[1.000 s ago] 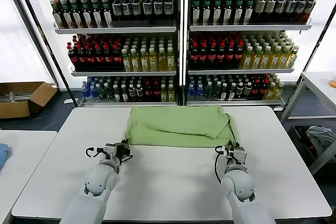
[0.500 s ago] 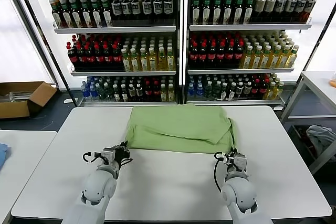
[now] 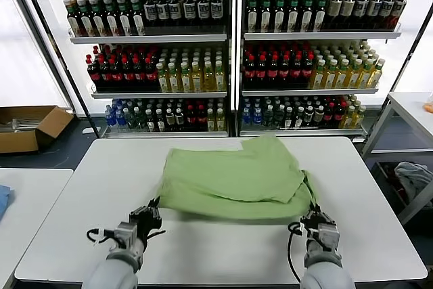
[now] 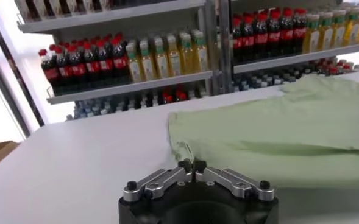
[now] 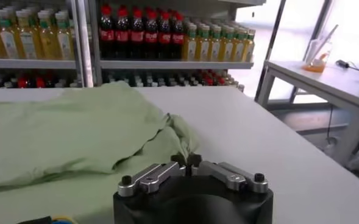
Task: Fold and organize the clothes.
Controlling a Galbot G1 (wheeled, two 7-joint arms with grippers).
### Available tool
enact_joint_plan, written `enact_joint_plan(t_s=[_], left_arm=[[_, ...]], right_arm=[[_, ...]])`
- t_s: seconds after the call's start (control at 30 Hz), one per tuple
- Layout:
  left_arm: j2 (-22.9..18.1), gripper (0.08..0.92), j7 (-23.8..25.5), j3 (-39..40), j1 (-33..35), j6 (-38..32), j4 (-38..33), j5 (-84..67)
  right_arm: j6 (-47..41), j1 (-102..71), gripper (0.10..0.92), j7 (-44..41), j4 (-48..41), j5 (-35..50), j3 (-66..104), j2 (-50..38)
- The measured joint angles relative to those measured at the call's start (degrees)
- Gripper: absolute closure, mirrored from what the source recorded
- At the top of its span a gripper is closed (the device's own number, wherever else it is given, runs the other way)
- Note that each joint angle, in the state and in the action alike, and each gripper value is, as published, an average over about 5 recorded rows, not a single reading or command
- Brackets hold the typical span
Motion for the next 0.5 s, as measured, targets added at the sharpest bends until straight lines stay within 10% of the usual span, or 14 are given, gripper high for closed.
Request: enact_joint_plan(t_s=[0.27, 0.5], left_arm=[[-0.9, 0.916, 0.1, 0.5, 10.5, -1.7, -4.7, 3.2], [-2.1, 0.766, -0.1, 1.8, 16.4, -2.4, -7.8, 5.5]], right_arm=[[0.5, -7.6, 0.877, 0.5, 3.7, -1.3, 0.2, -0.7], [1.0, -12.2, 0.686, 1.3, 6.9, -1.4, 1.0, -0.6]])
